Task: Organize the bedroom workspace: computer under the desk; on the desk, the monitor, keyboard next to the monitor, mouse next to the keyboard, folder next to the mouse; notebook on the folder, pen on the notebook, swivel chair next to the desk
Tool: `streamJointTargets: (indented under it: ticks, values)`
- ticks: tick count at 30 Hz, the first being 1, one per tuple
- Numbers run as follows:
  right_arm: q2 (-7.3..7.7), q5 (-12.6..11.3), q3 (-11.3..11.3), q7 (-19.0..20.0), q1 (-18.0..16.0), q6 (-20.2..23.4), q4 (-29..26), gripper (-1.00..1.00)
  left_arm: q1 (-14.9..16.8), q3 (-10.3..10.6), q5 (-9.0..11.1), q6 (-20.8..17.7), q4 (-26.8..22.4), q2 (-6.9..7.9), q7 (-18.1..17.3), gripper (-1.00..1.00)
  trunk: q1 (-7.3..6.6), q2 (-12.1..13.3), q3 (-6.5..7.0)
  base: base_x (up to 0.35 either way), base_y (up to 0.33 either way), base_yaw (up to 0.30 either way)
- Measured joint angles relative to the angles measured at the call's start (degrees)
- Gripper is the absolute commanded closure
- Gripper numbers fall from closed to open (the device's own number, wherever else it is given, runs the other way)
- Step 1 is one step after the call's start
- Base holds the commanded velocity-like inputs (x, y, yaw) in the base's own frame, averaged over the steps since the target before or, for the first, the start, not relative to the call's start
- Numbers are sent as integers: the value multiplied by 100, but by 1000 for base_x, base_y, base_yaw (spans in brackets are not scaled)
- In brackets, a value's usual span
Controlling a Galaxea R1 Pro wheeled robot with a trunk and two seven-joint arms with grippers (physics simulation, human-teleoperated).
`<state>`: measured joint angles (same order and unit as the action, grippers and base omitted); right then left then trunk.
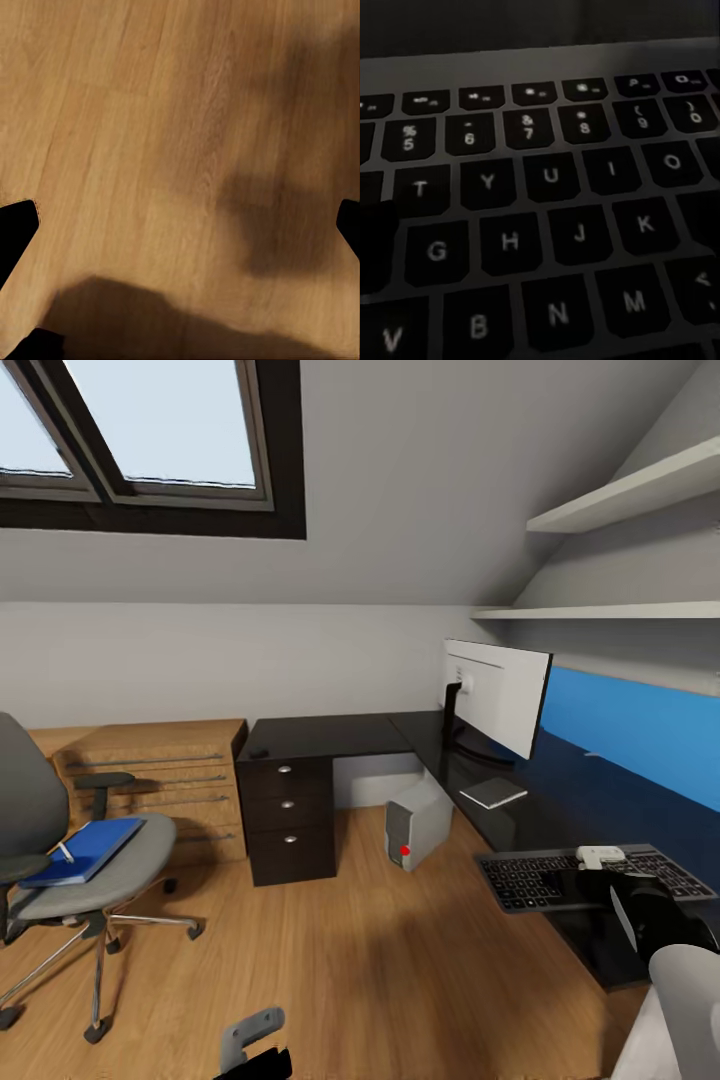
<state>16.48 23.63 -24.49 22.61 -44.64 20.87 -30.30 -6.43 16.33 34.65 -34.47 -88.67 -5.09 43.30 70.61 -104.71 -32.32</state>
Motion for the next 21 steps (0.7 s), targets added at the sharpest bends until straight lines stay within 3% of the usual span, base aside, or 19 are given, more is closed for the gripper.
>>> streamJointTargets:
  ticks: [13,17,21]
  values:
    - [-29,46,9,-3,0,-3,-20,-100,-1,-1,0,5,-1,5,0,-100,-3,-1,0,-27,0,0]
    - [-41,44,109,0,0,-5,-34,-100,-1,-5,0,7,0,8,0,-100,-3,-1,0,0,0,0]
    - [-131,-25,157,7,-1,7,-50,-100,0,6,-4,8,168,8,0,-100,0,0,0,-244,-161,0]
